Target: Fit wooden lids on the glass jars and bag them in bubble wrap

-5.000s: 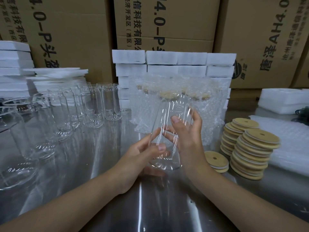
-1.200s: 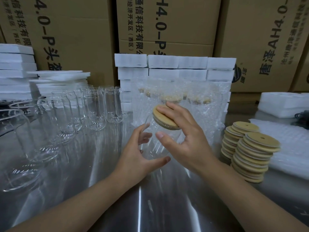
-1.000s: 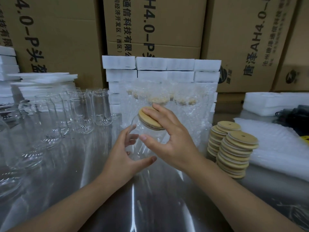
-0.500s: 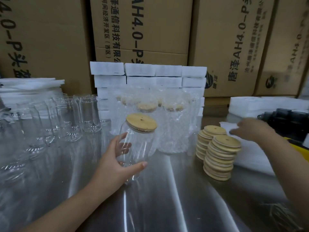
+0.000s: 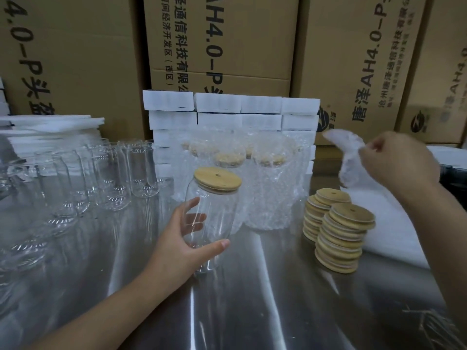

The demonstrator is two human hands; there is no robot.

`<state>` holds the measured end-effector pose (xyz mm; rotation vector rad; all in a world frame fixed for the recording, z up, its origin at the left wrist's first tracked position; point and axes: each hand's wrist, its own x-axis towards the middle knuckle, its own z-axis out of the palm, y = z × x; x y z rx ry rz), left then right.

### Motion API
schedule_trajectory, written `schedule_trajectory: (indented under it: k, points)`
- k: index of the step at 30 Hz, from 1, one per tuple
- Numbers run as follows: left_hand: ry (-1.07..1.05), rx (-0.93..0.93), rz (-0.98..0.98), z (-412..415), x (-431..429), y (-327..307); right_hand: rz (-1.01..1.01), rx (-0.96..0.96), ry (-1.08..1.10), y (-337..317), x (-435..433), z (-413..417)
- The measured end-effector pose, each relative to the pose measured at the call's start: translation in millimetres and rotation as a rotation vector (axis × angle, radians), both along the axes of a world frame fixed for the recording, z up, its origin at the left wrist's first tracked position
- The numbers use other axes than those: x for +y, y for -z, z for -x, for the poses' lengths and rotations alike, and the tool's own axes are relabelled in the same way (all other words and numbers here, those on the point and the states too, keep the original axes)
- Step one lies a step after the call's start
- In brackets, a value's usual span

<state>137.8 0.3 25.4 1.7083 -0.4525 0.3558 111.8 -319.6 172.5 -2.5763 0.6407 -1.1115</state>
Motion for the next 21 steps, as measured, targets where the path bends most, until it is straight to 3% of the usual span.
schedule_trajectory:
  k: [3,8,14,21]
  points:
    - [0.006,0.01,0.016,1,0,-1,-0.159,-0.014,-0.345,-6,42,14]
    - [0.001,0.001,0.063,2,1,-3,-0.227,0.355,-0.685,48,108,-2]
    - [-0.054,-0.02,0.156,1,0,-6,-0.136,0.471,-0.833,114,142,-30]
    - [-0.079,-0.038,0.243,1,2,-9,-0.194,0.476,-0.882,123,136,-22]
